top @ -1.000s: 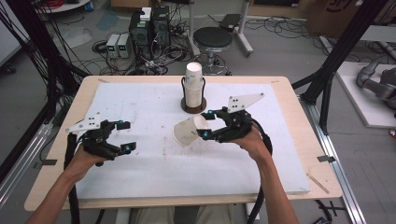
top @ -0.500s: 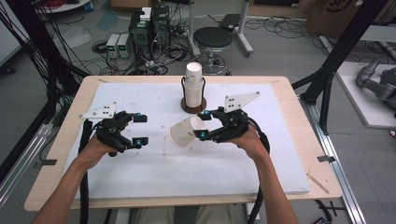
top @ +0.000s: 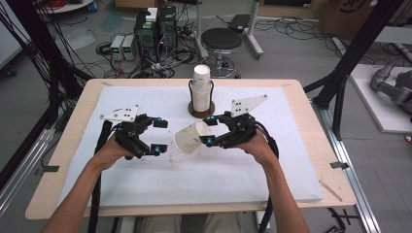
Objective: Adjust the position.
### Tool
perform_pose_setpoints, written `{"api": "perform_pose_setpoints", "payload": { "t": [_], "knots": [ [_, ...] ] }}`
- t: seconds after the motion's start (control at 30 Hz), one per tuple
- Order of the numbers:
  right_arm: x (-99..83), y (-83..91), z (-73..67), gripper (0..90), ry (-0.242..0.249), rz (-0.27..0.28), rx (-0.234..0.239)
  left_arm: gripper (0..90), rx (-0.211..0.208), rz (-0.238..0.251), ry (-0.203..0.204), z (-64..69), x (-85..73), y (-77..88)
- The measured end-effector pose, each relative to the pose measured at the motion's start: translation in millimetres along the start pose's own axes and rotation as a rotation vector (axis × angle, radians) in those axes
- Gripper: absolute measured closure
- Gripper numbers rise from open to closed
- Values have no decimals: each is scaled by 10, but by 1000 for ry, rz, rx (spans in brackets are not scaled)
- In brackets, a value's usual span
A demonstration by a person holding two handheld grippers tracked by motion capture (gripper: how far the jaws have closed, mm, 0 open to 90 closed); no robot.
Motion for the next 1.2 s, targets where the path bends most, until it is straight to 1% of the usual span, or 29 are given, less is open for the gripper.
{"api": "perform_pose_setpoints", "payload": {
  "t": [0.17, 0.3, 0.37, 0.5, 0.57, 0.9, 1.0, 1.07, 1.17, 1.2],
  "knots": [
    [7, -6, -2, 381, 7, 9, 4, 71, -9, -4, -15, -4, 40, -112],
    [5, -11, -20, 381, 7, 2, 12, 71, -17, -6, -22, -7, 75, -199],
    [9, -17, -25, 380, 14, 4, 19, 71, -29, -1, -26, -5, 90, -242],
    [13, -26, -32, 380, 15, 7, 23, 71, -41, -8, -26, 0, 93, -335],
    [13, -27, -41, 381, 14, 5, 26, 71, -45, -2, -25, 5, 98, -375],
    [21, -37, -59, 381, 19, 8, 37, 71, -63, -11, -35, -3, 93, -488],
    [25, -42, -63, 381, 22, 11, 39, 71, -65, -11, -32, -3, 89, -519],
    [27, -46, -66, 381, 23, 15, 43, 89, -68, -14, -34, -3, 86, -534],
    [30, -47, -66, 380, 22, 16, 43, 89, -74, -23, -40, -1, 80, -558],
    [30, -49, -65, 381, 20, 15, 46, 89, -76, -25, -37, 3, 76, -567]
  ]
}}
Point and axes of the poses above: each handheld gripper's, and its own axes: y roughly backward along the jaws, x roughly out of its top, z roughly to its right, the point moved 5 cm from there along -y, roughly forward along the jaws, and after that the axes turned 7 degrees about -x, right-handed, at the moved point
